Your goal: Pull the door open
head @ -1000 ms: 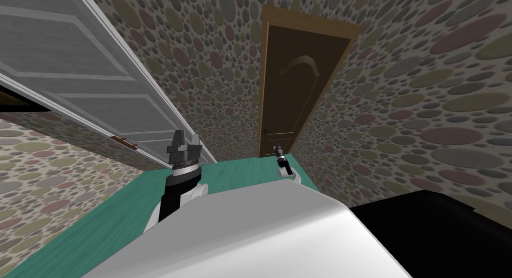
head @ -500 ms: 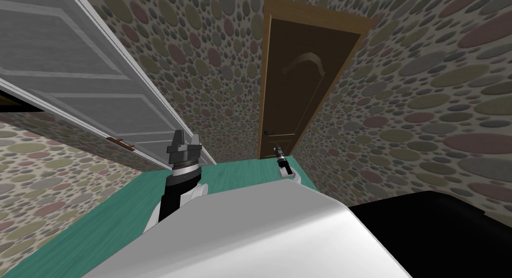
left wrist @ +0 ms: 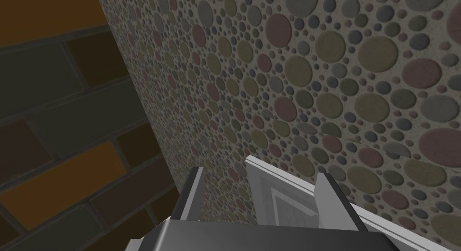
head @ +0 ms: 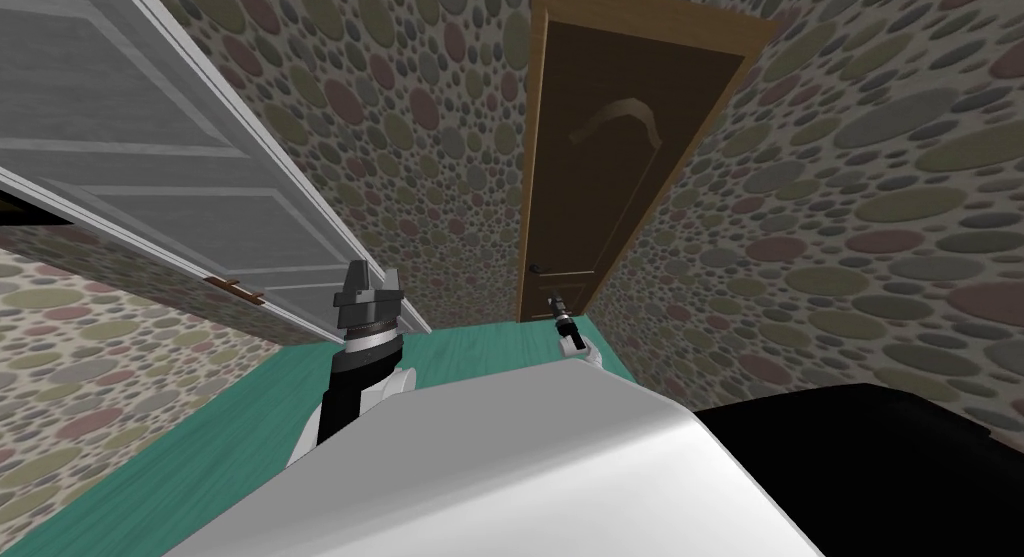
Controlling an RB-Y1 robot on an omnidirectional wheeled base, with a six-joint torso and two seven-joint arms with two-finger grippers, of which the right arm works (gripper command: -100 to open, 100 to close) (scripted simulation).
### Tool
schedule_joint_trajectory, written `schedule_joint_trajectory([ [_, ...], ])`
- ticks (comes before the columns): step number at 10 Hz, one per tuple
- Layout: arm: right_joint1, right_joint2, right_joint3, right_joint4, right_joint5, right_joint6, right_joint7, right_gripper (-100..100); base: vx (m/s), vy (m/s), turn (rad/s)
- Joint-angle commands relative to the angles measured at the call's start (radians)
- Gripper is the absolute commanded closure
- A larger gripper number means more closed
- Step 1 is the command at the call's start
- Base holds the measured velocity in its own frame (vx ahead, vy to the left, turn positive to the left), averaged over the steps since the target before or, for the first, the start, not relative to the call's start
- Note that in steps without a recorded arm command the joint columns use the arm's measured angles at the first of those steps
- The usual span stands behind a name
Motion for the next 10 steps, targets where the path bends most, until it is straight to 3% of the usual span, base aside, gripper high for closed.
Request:
schedule_joint_trajectory([
  [1, -0.017, -0.005, 0.001, 0.037, -0.004, -0.004, -0.001, -100, 0.105, -0.030, 0.020],
  [10, -0.080, -0.035, 0.009, 0.198, -0.021, -0.027, -0.011, -100, 0.097, -0.026, 0.019],
])
